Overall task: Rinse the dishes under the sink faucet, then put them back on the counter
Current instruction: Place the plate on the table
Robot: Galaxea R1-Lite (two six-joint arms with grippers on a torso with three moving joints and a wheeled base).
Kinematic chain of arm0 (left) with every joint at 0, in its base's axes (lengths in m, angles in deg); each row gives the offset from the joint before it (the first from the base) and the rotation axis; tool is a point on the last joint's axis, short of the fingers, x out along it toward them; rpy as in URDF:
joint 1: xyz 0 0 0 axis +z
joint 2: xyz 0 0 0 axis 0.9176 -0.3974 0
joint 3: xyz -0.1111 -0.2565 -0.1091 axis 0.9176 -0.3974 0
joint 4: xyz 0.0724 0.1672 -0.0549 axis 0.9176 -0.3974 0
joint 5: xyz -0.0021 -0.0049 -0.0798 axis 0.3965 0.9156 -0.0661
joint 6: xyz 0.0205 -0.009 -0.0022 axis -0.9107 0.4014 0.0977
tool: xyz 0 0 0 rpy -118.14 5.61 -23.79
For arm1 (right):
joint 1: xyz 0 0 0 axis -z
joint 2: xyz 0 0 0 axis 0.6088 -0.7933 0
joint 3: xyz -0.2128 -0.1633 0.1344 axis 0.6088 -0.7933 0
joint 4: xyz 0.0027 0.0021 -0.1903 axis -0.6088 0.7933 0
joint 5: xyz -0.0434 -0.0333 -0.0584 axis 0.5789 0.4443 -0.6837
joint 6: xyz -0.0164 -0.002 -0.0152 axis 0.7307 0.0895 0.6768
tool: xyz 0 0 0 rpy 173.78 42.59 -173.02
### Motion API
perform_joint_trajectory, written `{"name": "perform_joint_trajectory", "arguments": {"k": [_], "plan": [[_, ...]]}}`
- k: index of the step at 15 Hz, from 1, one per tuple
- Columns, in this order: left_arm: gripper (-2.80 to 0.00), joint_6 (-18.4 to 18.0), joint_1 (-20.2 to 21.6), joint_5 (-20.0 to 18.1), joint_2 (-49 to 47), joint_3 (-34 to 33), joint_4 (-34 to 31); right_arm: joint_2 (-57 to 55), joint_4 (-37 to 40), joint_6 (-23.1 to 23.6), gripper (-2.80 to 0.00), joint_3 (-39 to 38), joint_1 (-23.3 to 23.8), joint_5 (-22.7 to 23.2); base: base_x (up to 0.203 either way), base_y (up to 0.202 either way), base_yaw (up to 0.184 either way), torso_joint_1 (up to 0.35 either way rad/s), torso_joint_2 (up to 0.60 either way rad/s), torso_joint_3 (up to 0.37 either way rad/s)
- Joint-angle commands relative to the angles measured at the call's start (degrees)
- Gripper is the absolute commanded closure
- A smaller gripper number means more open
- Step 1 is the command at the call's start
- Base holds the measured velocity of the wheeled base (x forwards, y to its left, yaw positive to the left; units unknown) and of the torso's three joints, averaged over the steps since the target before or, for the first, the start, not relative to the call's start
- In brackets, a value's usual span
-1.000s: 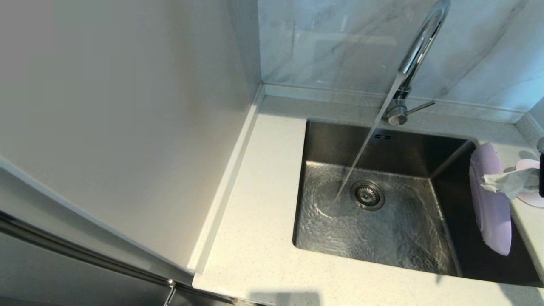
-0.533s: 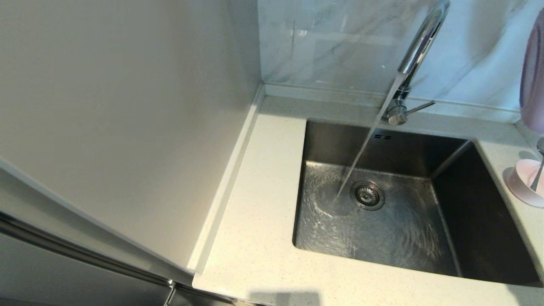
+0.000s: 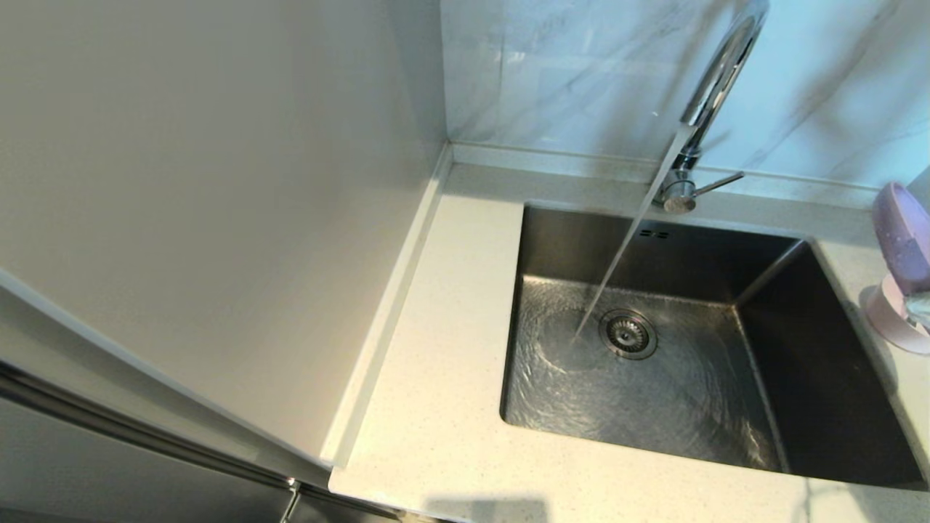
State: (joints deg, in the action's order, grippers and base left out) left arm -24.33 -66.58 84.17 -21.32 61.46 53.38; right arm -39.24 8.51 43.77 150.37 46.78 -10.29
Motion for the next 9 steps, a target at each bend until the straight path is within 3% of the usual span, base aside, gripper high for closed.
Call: {"name": "perform_joint_trajectory", "arguments": {"k": [1,6,9], "plan": [[0.0,0.0,0.0,0.0,0.0,0.0,0.0,4.5,0.2,4.9,0.0,-5.1,0.3,-0.3,0.0,0.0,0.0,0.0,0.0,0.0],[0.0,0.0,0.0,0.0,0.0,0.0,0.0,8.6,0.4,11.6,0.0,-15.2,7.8,-0.2,0.0,0.0,0.0,0.0,0.0,0.0],[0.0,0.0,0.0,0.0,0.0,0.0,0.0,8.8,0.5,11.7,0.0,-20.0,9.8,-2.1,0.0,0.0,0.0,0.0,0.0,0.0]]}}
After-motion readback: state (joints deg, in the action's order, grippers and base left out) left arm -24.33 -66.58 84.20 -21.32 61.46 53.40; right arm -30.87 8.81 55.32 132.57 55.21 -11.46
